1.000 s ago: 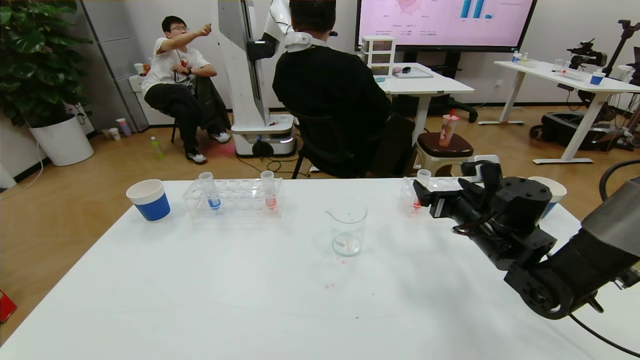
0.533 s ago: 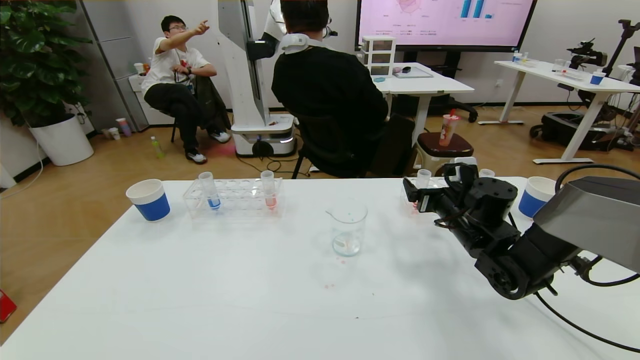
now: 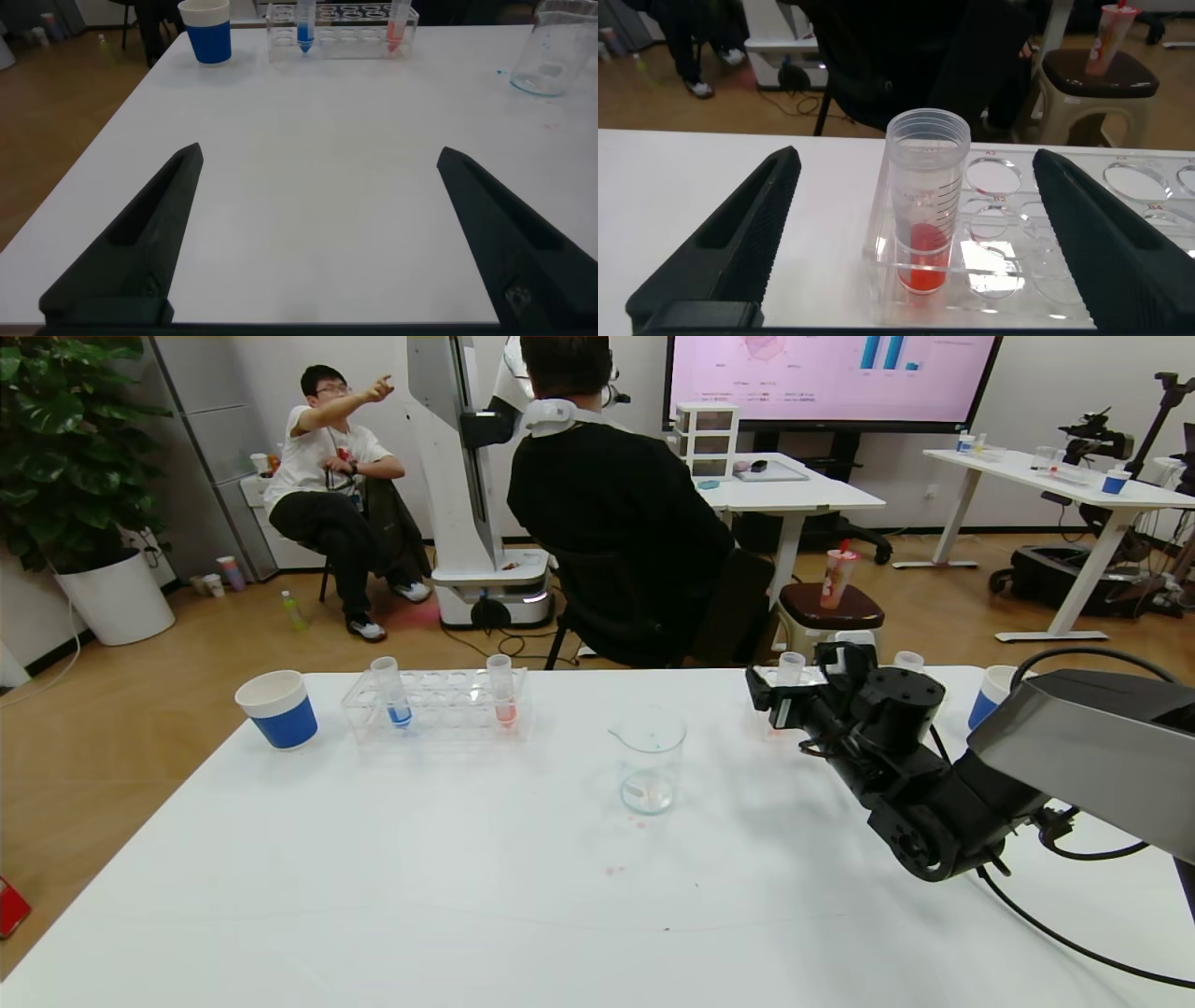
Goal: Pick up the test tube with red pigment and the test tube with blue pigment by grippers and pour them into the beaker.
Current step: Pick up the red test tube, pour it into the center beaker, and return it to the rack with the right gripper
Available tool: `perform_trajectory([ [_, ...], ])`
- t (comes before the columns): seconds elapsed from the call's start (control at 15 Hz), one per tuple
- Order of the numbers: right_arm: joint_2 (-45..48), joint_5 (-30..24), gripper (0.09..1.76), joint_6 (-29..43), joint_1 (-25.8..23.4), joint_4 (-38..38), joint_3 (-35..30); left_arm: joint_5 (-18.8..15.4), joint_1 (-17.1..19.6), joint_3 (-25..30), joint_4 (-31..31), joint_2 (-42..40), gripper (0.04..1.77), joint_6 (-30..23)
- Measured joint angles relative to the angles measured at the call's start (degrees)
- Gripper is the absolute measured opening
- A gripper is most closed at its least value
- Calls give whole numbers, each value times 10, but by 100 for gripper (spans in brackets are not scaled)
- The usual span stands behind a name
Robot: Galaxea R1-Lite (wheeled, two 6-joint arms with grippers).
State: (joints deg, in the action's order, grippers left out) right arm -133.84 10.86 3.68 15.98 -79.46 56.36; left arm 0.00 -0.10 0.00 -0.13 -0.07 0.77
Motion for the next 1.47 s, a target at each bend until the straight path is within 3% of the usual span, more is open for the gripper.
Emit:
perform_trajectory([
  [0.07, -1, 0, 157, 0, -1, -1, 2, 0, 0, 0, 0, 0, 175, 0],
  [0.13, -1, 0, 128, 0, -1, -1, 3, 0, 0, 0, 0, 0, 175, 0],
  [0.27, -1, 0, 45, 0, 0, -3, 6, 0, 0, 0, 0, 0, 175, 0],
  [0.33, -1, 0, 31, 0, 0, -4, 7, 0, 0, 0, 0, 0, 175, 0],
  [0.4, 0, 0, 36, -1, 2, -4, 7, 0, 0, 0, 0, 0, 175, 0],
  [0.47, 0, 0, 54, 0, 3, -6, 7, 0, 0, 0, 0, 0, 175, 0],
  [1.07, 20, -2, 52, -40, -3, 9, 19, 0, 0, 0, 0, 0, 175, 0],
  [1.47, 99, -7, 52, -61, 2, 123, 61, 0, 0, 0, 0, 0, 175, 0],
])
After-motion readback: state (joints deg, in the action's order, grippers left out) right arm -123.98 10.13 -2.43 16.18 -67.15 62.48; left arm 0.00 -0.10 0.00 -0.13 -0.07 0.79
